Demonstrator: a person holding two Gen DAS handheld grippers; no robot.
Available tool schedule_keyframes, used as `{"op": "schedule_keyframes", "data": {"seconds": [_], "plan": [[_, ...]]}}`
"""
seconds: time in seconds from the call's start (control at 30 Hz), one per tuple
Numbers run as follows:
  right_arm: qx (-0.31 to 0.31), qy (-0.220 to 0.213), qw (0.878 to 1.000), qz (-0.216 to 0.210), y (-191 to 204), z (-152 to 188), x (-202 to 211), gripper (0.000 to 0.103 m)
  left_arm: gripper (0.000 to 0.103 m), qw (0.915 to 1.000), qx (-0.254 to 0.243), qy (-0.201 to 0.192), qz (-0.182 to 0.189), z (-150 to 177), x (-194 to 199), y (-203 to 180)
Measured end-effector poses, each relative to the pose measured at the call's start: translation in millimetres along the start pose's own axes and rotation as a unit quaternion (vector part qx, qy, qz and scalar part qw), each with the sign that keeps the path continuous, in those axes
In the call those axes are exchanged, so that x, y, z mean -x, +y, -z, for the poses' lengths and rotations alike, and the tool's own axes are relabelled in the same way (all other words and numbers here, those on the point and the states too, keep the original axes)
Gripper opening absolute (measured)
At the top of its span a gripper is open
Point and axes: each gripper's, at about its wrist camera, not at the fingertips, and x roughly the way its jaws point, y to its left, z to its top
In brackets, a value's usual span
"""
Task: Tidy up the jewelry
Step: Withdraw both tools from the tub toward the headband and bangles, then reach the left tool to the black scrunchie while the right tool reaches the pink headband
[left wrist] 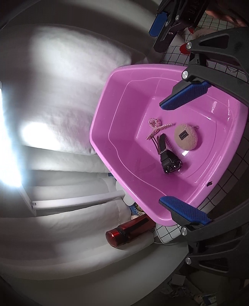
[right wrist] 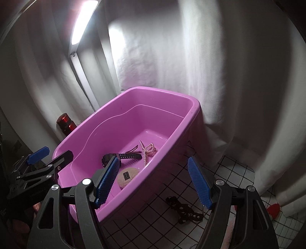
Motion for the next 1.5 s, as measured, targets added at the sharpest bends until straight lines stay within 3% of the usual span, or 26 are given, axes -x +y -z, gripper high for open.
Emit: {"op": "schedule_keyframes", "data": {"seconds": [0.4,0.83,1.27,1.5], "plan": [[-0.053,-0.01,0.998,0.028,-60.7,53.0,63.2,0.071,0.091,0.9986,-0.023,-0.003,0.048,21.0,34.1,-57.4],[-0.137,0.008,0.986,0.091,-144.0,141.6,125.8,0.071,0.094,0.992,-0.054,0.023,0.112,68.2,56.5,-117.2],[-0.215,0.034,0.965,0.145,-209.0,208.7,153.4,0.071,0.094,0.9844,-0.082,0.091,0.126,116.1,31.1,-160.3],[-0.225,0.052,0.961,0.151,-224.3,229.4,141.6,0.071,0.094,0.9829,-0.075,0.124,0.113,135.0,-0.4,-168.9]]}}
